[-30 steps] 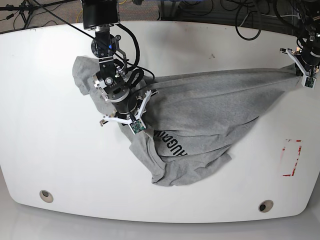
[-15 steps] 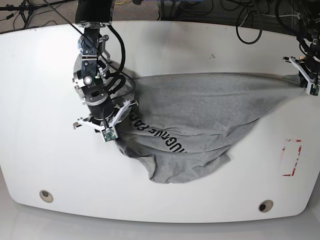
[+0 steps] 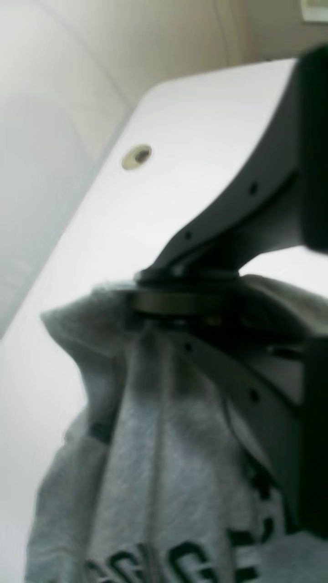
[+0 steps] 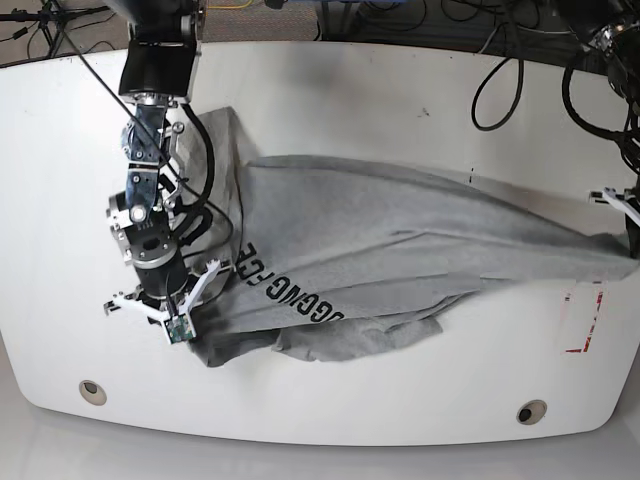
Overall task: Fold the T-shirt properly
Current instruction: 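Lift and swing the shirt with both grippers to spread it out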
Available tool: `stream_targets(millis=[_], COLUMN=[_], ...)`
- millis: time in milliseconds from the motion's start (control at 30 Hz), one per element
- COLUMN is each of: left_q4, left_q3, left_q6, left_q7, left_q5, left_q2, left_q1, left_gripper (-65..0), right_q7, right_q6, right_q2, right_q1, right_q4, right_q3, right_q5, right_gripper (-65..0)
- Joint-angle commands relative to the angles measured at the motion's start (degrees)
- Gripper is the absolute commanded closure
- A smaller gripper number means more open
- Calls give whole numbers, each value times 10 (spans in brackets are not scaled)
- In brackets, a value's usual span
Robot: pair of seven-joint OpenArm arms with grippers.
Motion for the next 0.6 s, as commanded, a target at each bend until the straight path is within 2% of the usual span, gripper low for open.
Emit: stream_targets(millis=[0, 267, 433, 567], left_q4=[10, 8, 6, -1], left_q3=[12, 72, 114, 135], left_q6=[7, 13, 14, 14], left_q7=[4, 66, 108, 135], left_q5=[3, 81, 106, 115], left_q2=[-12, -12, -12, -12], left_q1=[-51, -218, -327, -406], left_gripper=[0, 0, 0, 0], right_q7=[19, -5, -32, -55], right_q6=[14, 54, 66, 89], right_q2=[16, 33, 42, 51], right_q1=[55, 163, 236, 294], right_q4=[-6, -48, -67, -83], right_q3=[2, 3, 2, 3], right_q5=[2, -3, -3, -3], right_gripper=[0, 0, 0, 0])
